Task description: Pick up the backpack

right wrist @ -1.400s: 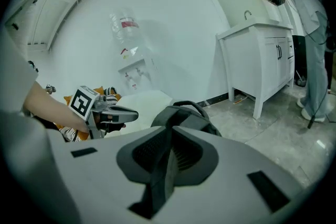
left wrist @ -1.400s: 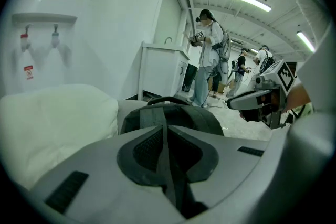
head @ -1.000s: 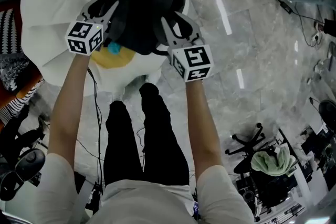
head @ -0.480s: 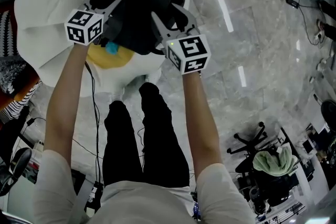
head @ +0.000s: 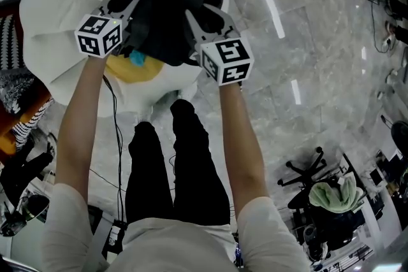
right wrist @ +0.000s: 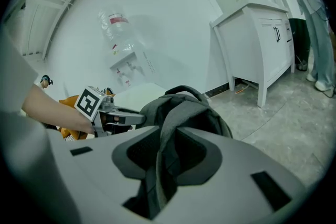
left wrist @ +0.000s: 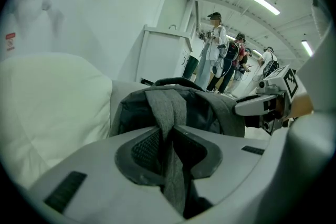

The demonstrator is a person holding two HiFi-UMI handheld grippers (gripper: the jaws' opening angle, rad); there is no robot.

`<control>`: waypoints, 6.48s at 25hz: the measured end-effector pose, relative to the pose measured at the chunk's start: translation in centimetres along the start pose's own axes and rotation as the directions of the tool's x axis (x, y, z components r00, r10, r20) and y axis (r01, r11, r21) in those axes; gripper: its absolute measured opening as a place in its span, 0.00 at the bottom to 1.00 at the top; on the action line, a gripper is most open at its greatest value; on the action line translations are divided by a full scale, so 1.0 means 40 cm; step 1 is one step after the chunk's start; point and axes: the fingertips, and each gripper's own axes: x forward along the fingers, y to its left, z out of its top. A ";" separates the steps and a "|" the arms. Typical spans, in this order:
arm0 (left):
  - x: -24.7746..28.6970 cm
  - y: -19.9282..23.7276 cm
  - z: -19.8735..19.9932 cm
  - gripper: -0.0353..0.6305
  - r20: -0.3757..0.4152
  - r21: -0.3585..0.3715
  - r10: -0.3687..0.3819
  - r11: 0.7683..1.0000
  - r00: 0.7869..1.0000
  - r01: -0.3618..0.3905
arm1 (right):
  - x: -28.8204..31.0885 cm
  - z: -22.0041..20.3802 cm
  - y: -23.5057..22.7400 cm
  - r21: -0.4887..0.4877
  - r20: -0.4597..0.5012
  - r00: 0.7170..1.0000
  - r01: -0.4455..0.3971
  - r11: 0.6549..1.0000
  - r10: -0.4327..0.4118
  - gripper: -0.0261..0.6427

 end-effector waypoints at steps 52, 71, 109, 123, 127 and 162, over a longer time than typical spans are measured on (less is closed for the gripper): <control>-0.553 -0.168 0.039 0.10 0.039 0.023 -0.110 0.994 0.993 0.109 | -0.291 0.042 0.417 0.119 -0.016 0.994 0.106 0.987 -0.105 0.13; -0.740 -0.183 0.050 0.10 0.088 0.068 -0.190 0.981 0.978 0.184 | -0.371 0.065 0.581 0.112 0.018 0.979 0.198 0.974 -0.201 0.13; -1.151 -0.479 0.183 0.10 0.189 0.066 -0.134 0.990 0.973 0.124 | -0.751 0.211 0.855 0.070 0.113 0.987 0.105 0.992 -0.112 0.12; -1.301 -0.588 0.244 0.10 0.232 0.102 -0.133 0.988 0.964 0.112 | -0.889 0.274 0.957 0.038 0.154 0.985 0.076 0.996 -0.081 0.12; -1.339 -0.605 0.267 0.10 0.255 0.111 -0.138 0.987 0.957 0.113 | -0.919 0.303 0.985 0.014 0.176 0.982 0.061 0.998 -0.063 0.12; -1.706 -0.828 0.604 0.10 0.493 0.320 -0.258 0.942 0.831 0.103 | -1.273 0.648 1.222 -0.143 0.436 0.898 0.000 0.990 0.063 0.12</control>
